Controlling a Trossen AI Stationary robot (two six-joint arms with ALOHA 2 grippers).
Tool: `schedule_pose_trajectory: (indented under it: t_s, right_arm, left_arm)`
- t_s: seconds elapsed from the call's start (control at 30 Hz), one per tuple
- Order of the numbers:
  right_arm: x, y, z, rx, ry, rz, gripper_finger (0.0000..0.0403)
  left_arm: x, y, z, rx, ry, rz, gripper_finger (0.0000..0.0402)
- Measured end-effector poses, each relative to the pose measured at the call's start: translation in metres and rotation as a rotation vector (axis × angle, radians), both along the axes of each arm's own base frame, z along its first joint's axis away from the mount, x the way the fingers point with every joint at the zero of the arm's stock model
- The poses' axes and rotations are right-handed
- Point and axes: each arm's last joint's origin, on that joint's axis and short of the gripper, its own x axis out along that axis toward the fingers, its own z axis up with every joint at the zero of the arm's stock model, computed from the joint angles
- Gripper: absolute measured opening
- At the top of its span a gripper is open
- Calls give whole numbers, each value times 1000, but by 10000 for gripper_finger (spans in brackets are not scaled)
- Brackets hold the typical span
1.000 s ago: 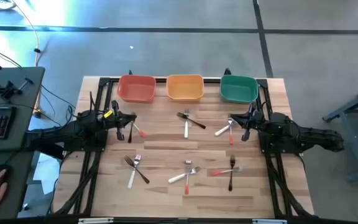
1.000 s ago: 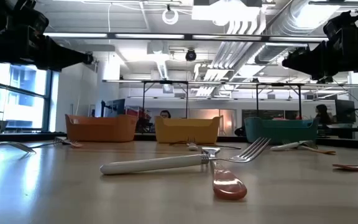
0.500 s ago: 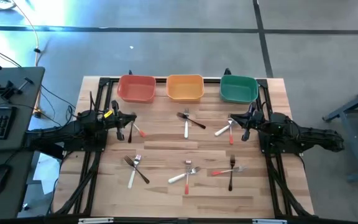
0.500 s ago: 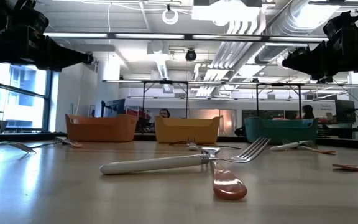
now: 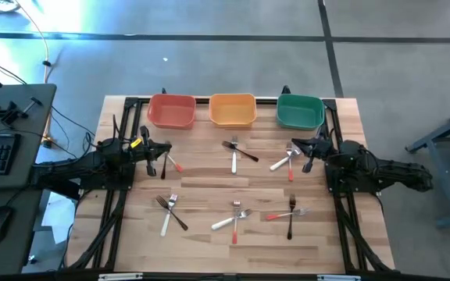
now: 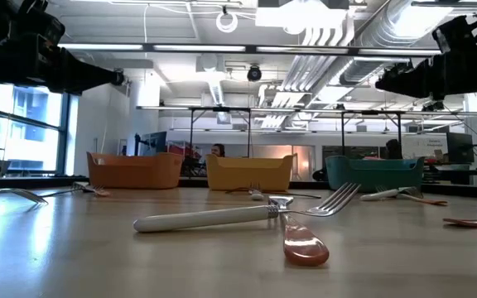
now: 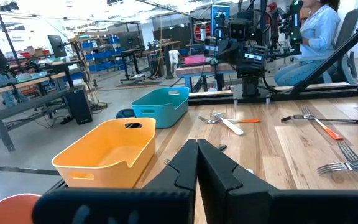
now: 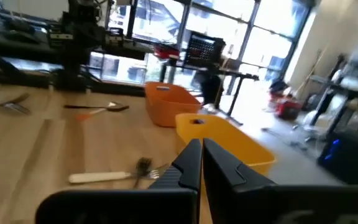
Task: Sort silverware by color (type)
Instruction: Put the black fork into the green bin
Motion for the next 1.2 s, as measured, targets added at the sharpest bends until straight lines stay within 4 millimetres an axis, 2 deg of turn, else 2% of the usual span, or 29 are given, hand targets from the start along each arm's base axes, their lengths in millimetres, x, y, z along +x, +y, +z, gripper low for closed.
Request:
schedule_pose_trajectory:
  t_s: [0.17, 0.23, 0.3, 0.37, 0.47, 0.67, 0.97, 1.2]
  right_arm:
    - [-1, 0, 4, 22, -31, 6, 0]
    - [0, 1, 6, 177, -109, 50, 0]
    - [0, 2, 6, 454, -213, 95, 0]
    - [0, 1, 4, 651, -297, 70, 0]
    - [0, -2, -4, 758, -366, -53, 0]
    - [-2, -8, -2, 627, -413, -260, 0]
    - [-6, -9, 14, 353, -427, -297, 0]
    - [-6, -8, 23, 324, -502, -253, 0]
  left_arm:
    - [0, 0, 0, 0, 0, 0, 1]
    - [0, 0, 0, 0, 0, 0, 1]
    - [0, 0, 0, 0, 0, 0, 1]
    - [0, 0, 0, 0, 0, 0, 0]
    - [0, 0, 0, 0, 0, 0, 1]
    - [0, 0, 0, 0, 0, 0, 1]
    - [0, 0, 0, 0, 0, 1, 1]
    - [0, 0, 0, 0, 0, 0, 0]
